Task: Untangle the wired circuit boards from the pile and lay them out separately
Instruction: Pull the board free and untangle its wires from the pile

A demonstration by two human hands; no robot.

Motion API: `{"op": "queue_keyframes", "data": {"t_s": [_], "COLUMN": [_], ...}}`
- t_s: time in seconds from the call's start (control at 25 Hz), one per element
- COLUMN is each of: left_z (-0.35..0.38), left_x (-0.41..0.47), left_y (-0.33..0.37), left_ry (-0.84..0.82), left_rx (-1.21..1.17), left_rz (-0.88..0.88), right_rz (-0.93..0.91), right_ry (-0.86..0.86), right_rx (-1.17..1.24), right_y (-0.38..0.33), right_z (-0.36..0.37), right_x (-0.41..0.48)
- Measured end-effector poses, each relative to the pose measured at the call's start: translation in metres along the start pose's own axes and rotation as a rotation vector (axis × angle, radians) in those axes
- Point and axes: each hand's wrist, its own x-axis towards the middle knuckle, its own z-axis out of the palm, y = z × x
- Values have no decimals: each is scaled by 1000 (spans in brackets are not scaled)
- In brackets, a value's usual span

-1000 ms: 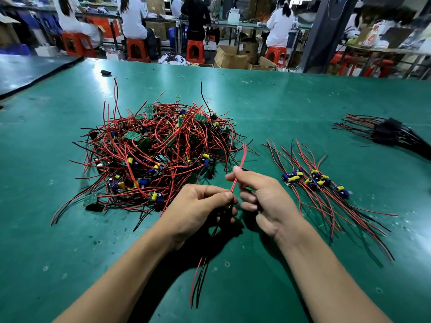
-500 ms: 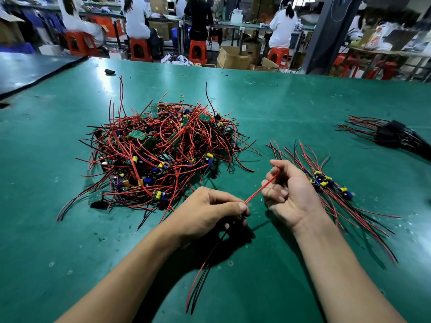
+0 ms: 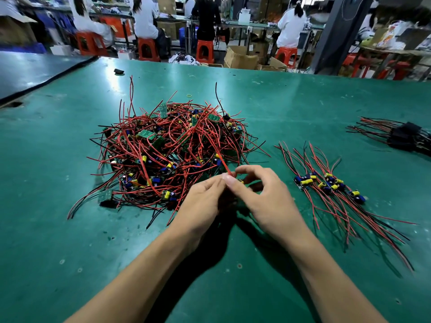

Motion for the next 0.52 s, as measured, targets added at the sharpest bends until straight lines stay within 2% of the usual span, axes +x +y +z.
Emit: {"op": "queue_keyframes", "data": {"t_s": [0.12, 0.24, 0.36, 0.52], "left_z": [-2, -4, -8, -14], "left_x": [0, 5, 12, 16], "left_y": [2, -2, -3, 0], "left_ry": [-69, -37, 140, 250], "left_rx": [-1, 39, -25, -177], "left_rz": [-32, -30, -28, 11], "right_rz": [-144, -221, -84, 158], "right_ry": [11, 223, 472, 422], "right_rx": [-50, -85, -90, -445], "right_y": [0, 7, 21, 39], "right_z": [-12, -20, -41, -53], "right_x": [2, 8, 19, 22]}}
